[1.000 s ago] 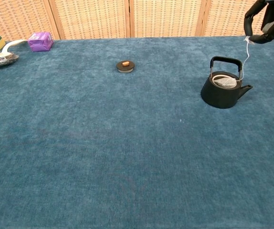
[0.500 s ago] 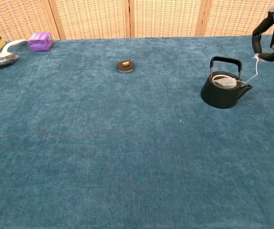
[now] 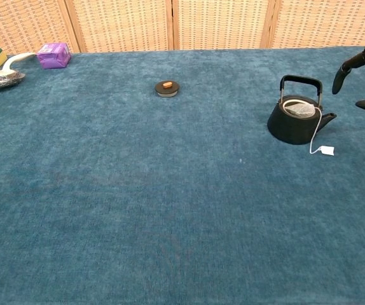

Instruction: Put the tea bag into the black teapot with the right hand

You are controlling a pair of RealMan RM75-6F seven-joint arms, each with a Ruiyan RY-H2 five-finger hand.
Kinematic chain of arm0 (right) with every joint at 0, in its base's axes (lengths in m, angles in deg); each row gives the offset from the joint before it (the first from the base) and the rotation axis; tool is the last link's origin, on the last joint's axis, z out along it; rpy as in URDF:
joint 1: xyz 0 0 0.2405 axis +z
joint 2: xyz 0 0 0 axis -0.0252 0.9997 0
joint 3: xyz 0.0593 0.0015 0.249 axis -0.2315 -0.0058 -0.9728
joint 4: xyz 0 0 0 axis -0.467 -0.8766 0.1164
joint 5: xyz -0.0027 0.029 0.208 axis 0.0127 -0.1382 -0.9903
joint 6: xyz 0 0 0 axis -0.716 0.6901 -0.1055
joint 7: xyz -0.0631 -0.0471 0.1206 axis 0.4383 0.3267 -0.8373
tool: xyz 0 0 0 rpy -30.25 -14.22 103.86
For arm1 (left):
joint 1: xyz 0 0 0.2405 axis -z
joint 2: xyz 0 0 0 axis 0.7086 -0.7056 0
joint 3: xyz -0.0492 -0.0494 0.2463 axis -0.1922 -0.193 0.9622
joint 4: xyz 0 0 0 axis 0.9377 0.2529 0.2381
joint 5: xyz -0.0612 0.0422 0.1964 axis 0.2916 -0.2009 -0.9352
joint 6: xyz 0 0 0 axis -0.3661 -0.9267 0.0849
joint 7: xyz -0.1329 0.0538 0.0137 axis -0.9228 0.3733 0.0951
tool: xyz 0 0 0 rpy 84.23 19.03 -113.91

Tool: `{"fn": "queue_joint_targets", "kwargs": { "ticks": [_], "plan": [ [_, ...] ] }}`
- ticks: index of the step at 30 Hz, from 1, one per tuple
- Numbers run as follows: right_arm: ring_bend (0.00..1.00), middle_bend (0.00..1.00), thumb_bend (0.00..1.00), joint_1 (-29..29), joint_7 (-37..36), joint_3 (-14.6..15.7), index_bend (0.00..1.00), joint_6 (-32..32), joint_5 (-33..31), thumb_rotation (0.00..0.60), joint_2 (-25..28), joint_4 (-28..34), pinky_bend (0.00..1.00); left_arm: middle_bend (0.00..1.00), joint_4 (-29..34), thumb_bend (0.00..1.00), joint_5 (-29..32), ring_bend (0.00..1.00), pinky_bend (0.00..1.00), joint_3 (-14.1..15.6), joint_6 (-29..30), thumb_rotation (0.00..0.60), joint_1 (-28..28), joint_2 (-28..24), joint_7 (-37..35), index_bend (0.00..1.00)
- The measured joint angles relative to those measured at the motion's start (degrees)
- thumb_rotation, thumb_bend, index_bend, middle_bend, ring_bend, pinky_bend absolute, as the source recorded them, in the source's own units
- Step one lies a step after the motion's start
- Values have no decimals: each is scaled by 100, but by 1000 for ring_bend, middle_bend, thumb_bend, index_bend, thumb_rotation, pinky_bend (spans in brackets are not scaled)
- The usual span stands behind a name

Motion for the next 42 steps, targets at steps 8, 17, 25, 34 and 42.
{"fn": "queue_joint_targets", "kwargs": {
  "ticks": [8,17,25,34,42],
  "plan": [
    [1000,1000,650,148,-378,-143,59,-768,-31,600,402,151,1000,190,35,277,-15,28,117,22,71,600,-56,-22,25,79],
    [1000,1000,739,848,-850,-209,68,-2511,-507,600,915,19,1000,191,15,276,30,28,117,34,96,600,-105,-25,26,78],
    [1000,1000,742,1739,-910,278,97,-3180,-950,600,917,-330,1000,190,-17,276,71,28,117,24,44,600,-97,14,36,79],
    [1000,1000,742,2407,-938,920,108,-3328,-1304,600,636,-582,1000,190,-48,276,108,28,117,15,-10,600,-82,45,41,79],
    [1000,1000,743,2754,-1128,1315,114,-3350,-1496,600,406,-809,1000,190,-63,276,133,28,117,9,-34,600,-80,63,55,79]
  ]
}}
